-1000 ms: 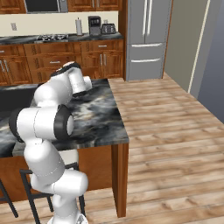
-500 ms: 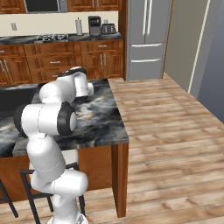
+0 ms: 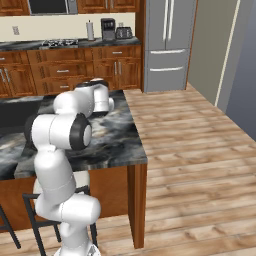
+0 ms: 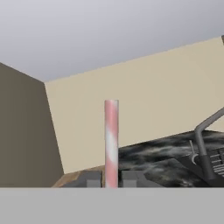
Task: Take a straw from the drawer in front and place it inside the glass cup on the dining counter.
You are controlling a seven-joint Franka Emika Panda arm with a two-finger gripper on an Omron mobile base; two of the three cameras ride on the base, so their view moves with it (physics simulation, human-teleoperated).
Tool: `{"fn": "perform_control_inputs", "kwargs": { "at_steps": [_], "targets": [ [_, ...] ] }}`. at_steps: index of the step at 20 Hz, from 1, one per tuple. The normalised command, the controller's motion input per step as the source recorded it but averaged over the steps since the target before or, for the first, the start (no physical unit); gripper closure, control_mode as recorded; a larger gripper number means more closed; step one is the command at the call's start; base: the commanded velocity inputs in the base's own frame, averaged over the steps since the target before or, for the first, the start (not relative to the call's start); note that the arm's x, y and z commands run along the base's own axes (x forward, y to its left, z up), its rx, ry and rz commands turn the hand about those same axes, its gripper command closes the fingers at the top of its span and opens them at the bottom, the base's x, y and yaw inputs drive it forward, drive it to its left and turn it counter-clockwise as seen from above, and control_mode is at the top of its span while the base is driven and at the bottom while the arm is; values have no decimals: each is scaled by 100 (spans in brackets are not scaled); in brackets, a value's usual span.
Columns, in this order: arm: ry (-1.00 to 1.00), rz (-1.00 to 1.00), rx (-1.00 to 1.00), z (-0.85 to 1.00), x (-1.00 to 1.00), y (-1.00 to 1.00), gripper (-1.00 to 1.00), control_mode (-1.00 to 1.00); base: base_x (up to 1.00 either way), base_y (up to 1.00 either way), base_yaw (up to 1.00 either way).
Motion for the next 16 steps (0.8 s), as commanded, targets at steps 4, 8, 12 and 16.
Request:
{"fn": "perform_control_inputs", "kwargs": {
  "at_steps": [4, 8, 12, 16],
  "targets": [
    [0, 0, -4, -3, -12, -3, 100, -100, 0, 0, 0],
    [-1, 0, -7, -4, -21, 0, 100, -100, 0, 0, 0],
    [0, 0, -6, -6, -10, 0, 100, -100, 0, 0, 0],
    [0, 0, -3, -3, 0, 0, 100, -100, 0, 0, 0]
  ]
}}
